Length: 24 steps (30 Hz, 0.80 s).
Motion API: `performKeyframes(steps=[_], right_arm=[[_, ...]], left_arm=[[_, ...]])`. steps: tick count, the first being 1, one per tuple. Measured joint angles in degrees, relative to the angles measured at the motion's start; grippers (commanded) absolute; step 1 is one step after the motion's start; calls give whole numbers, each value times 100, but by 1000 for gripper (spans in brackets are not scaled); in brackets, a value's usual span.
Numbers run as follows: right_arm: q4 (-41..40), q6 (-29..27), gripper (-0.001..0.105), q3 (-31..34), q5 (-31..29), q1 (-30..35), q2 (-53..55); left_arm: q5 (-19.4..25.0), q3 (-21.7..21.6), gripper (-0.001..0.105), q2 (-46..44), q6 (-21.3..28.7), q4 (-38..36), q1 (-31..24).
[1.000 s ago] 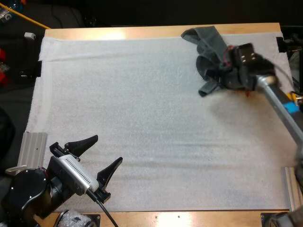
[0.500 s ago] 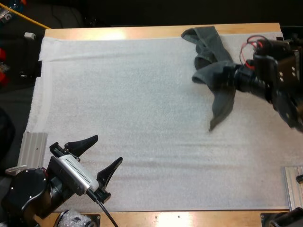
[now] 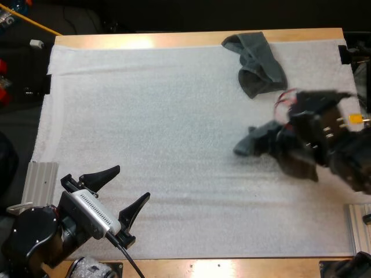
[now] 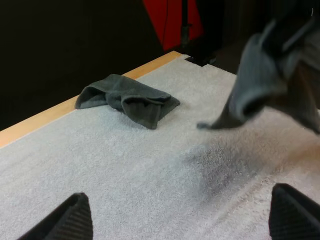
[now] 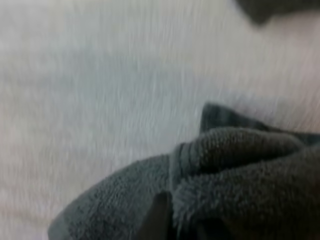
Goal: Pick towel from pile, fold and stack
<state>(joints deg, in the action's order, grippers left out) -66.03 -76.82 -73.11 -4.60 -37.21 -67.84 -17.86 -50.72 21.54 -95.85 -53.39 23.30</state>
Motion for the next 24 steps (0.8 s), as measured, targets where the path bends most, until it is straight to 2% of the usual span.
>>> performKeyframes(steps=[7,13,15,18,19,20,21,22,23,24], right_arm=[[809,1005,0,862,209,-887,-704],[2048,1406,1,893,543,-1626,-1399],[2460,1590,6,893,821,-1767,-1582],[2976,1848,28,893,1161,-1887,-1819],[3093,1879,40,893,1217,-1906,-1862],[3179,1903,56,893,1304,-1915,-1901],[3294,1900,65,893,1397,-1914,-1912],[3389,1883,78,893,1492,-1914,-1913],[3463,1840,86,893,1594,-1914,-1913],[3487,1728,87,872,1693,-1914,-1895]], left_arm=[[0,0,69,0,0,0,0],[0,0,69,0,0,0,0],[0,0,69,0,0,0,0],[0,0,69,0,0,0,0],[0,0,69,0,0,0,0],[0,0,69,0,0,0,0],[0,0,69,0,0,0,0],[0,0,69,0,0,0,0],[0,0,69,0,0,0,0],[0,0,69,0,0,0,0]])
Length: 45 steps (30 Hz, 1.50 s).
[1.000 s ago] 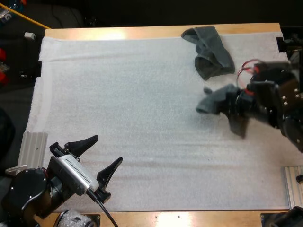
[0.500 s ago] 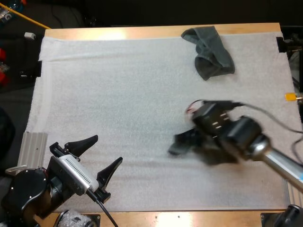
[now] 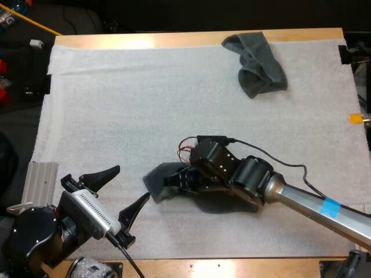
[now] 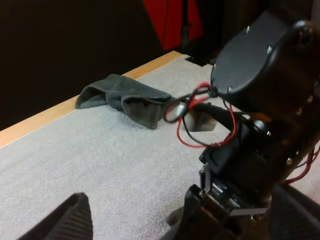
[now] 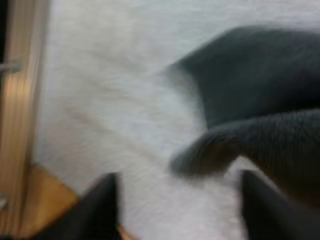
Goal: Pick towel from pile, fold and stack
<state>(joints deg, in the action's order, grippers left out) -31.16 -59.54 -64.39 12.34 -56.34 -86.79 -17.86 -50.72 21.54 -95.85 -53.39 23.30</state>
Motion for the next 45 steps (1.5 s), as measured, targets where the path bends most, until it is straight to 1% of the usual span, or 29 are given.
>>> performKeyframes(steps=[2,5,9,13,18,21,24,26,28,32,33,35,37,39,43,45], right_arm=[[-36,-214,84,-25,69,0,49],[-235,-481,81,-24,-54,0,166],[-590,-808,80,-24,-567,6,250],[-1110,-925,80,-24,-900,106,249],[-1829,-1212,80,-24,-1271,506,249],[-2289,-1400,80,4,-1433,854,249],[-2494,-1525,75,188,-1476,1205,249],[-2572,-1551,69,384,-1446,1383,249],[-2614,-1549,63,635,-1294,1505,249],[-2668,-1563,50,1146,-1133,1529,258],[-2672,-1563,49,1251,-1105,1529,254],[-2670,-1563,43,1440,-1070,1529,254],[-2655,-1563,40,1602,-1011,1529,254],[-2527,-1563,40,1742,-847,1529,254],[-2088,-1489,40,1994,-343,1529,254],[-1855,-1373,40,2098,-260,1529,254]], left_arm=[[0,0,69,0,0,0,0],[0,0,69,0,0,0,0],[0,0,69,0,0,0,0],[0,0,69,0,0,0,0],[0,0,69,0,0,-83,0],[0,0,69,0,0,-389,0],[0,0,69,0,-6,-806,0],[0,0,69,0,-17,-1046,0],[0,0,69,0,-14,-1242,0],[0,0,69,0,-14,-1501,0],[0,0,69,0,-14,-1545,0],[0,0,69,0,-14,-1561,0],[0,0,69,0,-14,-1561,0],[0,0,69,0,-14,-1561,0],[0,0,69,0,-14,-1561,0],[0,0,69,0,-14,-1561,0]])
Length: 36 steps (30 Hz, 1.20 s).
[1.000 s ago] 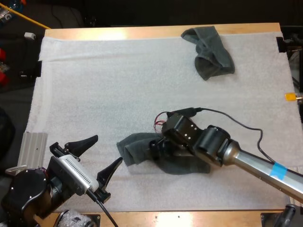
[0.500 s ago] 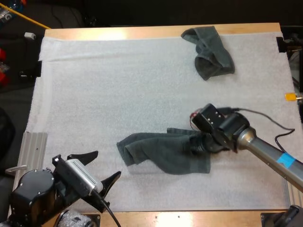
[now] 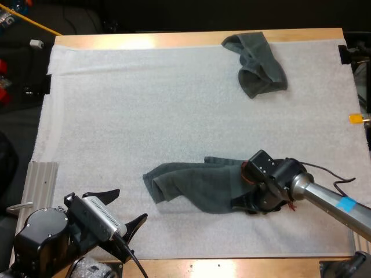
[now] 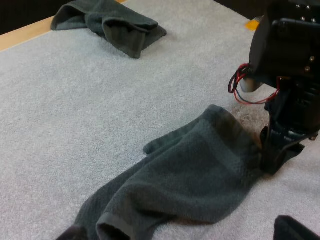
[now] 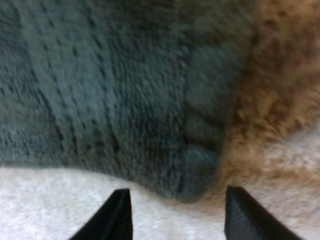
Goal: Pick towel from pile, fold and stack
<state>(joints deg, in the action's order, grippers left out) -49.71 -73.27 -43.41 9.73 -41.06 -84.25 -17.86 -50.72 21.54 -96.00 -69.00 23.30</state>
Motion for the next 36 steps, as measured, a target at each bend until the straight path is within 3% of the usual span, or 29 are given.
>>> performKeyframes(steps=[9,12,14,20,26,30,36], right_arm=[[742,563,38,355,29,0,8],[866,643,22,413,29,0,10],[900,645,0,413,29,0,14],[454,401,0,427,113,-46,326],[-444,256,0,426,471,-259,1573],[-342,629,0,409,990,-312,2604],[102,1405,0,125,1237,-312,3400]], left_arm=[[0,0,69,0,0,0,0],[0,0,69,0,0,0,0],[0,0,69,0,0,0,0],[0,0,69,0,0,-273,0],[0,62,69,0,40,-735,0],[0,204,69,0,80,-736,0],[0,328,69,0,87,-729,0]])
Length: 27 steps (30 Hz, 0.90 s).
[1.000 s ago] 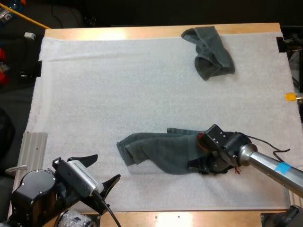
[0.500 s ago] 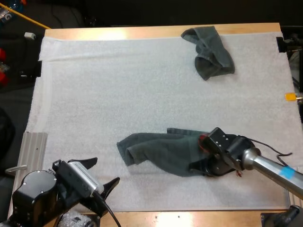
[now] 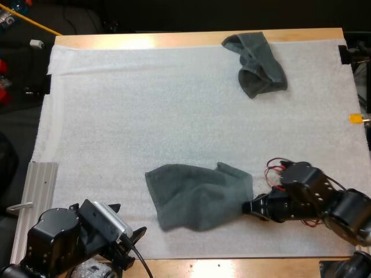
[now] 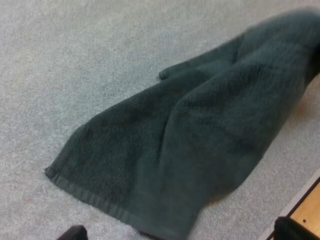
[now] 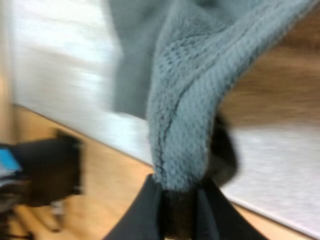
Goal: Pick towel from pile, fold and stack
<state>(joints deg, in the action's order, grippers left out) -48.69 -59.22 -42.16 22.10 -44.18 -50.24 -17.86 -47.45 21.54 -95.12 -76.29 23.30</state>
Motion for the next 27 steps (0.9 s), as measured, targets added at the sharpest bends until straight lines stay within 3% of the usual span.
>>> performKeyframes(steps=[5,13,15,17,18,20,22,24,27], right_arm=[[-273,231,0,-22,710,0,-5],[-1487,4,0,-22,642,0,-4],[-1761,-159,6,-22,407,0,-4],[-2081,-290,29,-22,189,0,-4],[-2219,-390,34,-22,160,0,-4],[-2467,-556,66,-22,142,0,-4],[-2639,-691,85,-22,134,0,-4],[-2714,-850,88,-22,86,0,-4],[-2679,-933,81,-22,-408,0,-4]], left_arm=[[0,2,69,0,0,64,0],[0,2,69,0,0,150,0],[0,2,69,0,7,150,0],[0,2,69,0,63,150,0],[0,2,69,0,82,150,0],[0,2,69,0,119,150,0],[0,2,69,0,120,168,0],[0,2,69,0,120,225,0],[0,2,69,0,138,390,0]])
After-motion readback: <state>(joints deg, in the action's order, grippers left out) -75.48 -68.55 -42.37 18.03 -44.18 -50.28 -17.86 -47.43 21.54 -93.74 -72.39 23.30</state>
